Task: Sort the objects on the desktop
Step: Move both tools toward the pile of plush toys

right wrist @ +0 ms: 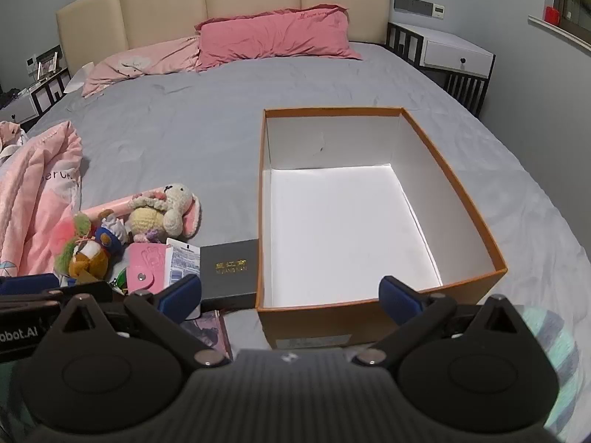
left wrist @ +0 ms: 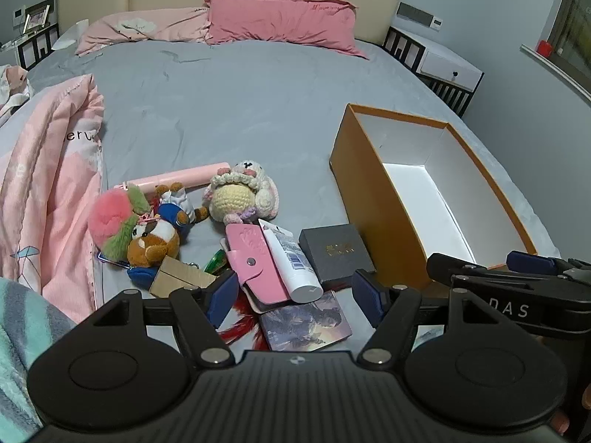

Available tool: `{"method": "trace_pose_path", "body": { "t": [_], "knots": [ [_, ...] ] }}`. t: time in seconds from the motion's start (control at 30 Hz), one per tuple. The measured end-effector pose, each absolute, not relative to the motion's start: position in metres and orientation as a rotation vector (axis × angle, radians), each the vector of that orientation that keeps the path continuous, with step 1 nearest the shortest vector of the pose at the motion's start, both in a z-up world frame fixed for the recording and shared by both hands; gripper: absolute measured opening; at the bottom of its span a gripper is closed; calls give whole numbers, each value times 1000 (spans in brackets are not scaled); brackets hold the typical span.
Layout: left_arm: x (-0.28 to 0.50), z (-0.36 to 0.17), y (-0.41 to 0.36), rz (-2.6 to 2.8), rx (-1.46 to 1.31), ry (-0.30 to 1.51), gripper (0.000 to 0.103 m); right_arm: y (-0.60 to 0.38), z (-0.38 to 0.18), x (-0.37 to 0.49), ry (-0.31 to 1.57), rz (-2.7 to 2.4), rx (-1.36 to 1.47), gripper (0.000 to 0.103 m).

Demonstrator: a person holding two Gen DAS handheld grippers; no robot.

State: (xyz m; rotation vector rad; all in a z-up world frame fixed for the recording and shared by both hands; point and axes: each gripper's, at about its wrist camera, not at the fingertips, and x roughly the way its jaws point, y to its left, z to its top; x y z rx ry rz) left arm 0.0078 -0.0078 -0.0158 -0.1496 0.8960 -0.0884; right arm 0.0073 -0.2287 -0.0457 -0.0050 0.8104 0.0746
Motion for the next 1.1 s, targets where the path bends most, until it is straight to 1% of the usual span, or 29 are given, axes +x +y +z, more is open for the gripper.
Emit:
{"method": "trace_pose_path", "body": {
  "t": [0.97,1.1],
  "knots": [
    [7,-21,6,-53,-175,922,80,-224,-49,8,799,85,-14,102],
    [7,-20,10,-57,-192,920,80,-222,-49,8,794,97,-20,100]
  ]
}}
